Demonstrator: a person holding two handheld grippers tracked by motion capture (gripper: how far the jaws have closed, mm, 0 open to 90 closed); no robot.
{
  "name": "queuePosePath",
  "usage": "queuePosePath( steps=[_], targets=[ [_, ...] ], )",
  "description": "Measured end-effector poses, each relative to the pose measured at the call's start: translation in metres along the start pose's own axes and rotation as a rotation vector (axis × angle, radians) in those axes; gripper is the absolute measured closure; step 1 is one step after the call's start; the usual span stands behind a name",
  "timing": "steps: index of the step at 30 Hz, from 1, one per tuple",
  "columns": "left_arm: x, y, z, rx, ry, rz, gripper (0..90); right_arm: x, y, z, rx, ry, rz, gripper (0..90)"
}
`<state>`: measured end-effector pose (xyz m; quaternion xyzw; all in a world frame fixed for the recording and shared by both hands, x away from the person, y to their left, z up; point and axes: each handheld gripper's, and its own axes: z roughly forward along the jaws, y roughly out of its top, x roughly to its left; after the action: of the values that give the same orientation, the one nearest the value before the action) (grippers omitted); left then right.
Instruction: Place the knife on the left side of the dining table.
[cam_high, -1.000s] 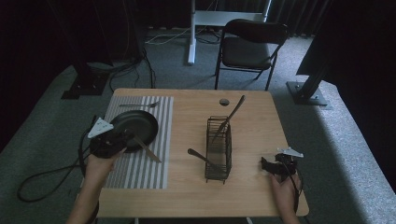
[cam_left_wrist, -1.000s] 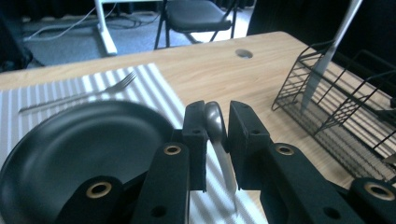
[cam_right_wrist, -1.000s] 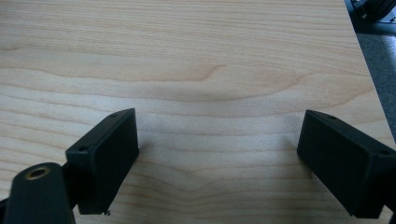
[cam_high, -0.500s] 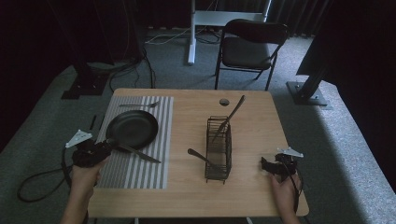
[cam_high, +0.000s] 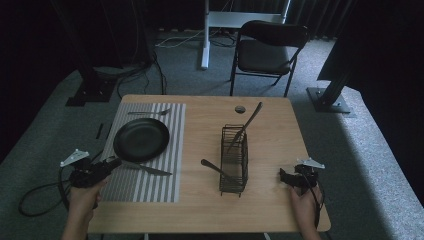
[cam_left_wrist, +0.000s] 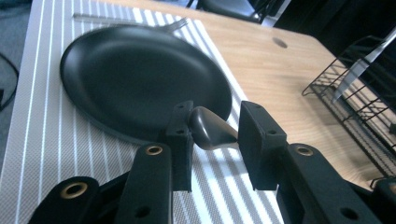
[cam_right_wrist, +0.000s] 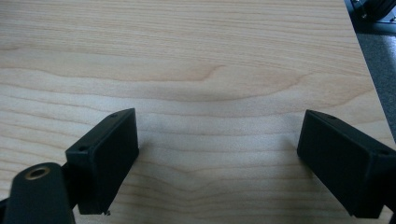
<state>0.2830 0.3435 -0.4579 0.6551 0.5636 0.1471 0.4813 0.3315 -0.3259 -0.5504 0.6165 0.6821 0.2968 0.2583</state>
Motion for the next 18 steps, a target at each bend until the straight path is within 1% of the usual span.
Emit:
queuePosePath(
  steps=[1, 3, 9, 10, 11, 13, 15, 16, 18],
  targets=[
    [0.002, -0.002, 0.000, 0.006, 0.004, -0.004, 65.6, 0.000, 0.000, 0.000, 0.000, 0.000, 0.000, 11.7],
    [0.004, -0.003, 0.000, 0.007, -0.001, -0.013, 65.3, 0.000, 0.000, 0.000, 0.000, 0.000, 0.000, 11.7],
    [0.016, -0.012, 0.002, 0.023, 0.001, -0.058, 63.9, 0.000, 0.000, 0.000, 0.000, 0.000, 0.000, 11.7],
    [0.016, -0.012, 0.002, 0.023, 0.001, -0.058, 63.5, 0.000, 0.000, 0.000, 0.000, 0.000, 0.000, 11.7],
    [0.019, -0.014, 0.003, 0.027, 0.008, -0.064, 62.9, 0.000, 0.000, 0.000, 0.000, 0.000, 0.000, 11.7],
    [0.021, -0.016, 0.005, 0.034, 0.024, -0.068, 61.8, 0.000, 0.000, 0.000, 0.000, 0.000, 0.000, 11.7],
    [0.023, -0.017, 0.006, 0.038, 0.030, -0.069, 61.1, 0.000, 0.000, 0.000, 0.000, 0.000, 0.000, 11.7],
    [0.025, -0.019, 0.007, 0.041, 0.044, -0.079, 61.1, 0.000, 0.000, 0.000, 0.000, 0.000, 0.000, 11.7],
    [0.028, -0.021, 0.009, 0.048, 0.050, -0.088, 61.1, 0.000, 0.000, 0.000, 0.000, 0.000, 0.000, 11.7]
  ],
)
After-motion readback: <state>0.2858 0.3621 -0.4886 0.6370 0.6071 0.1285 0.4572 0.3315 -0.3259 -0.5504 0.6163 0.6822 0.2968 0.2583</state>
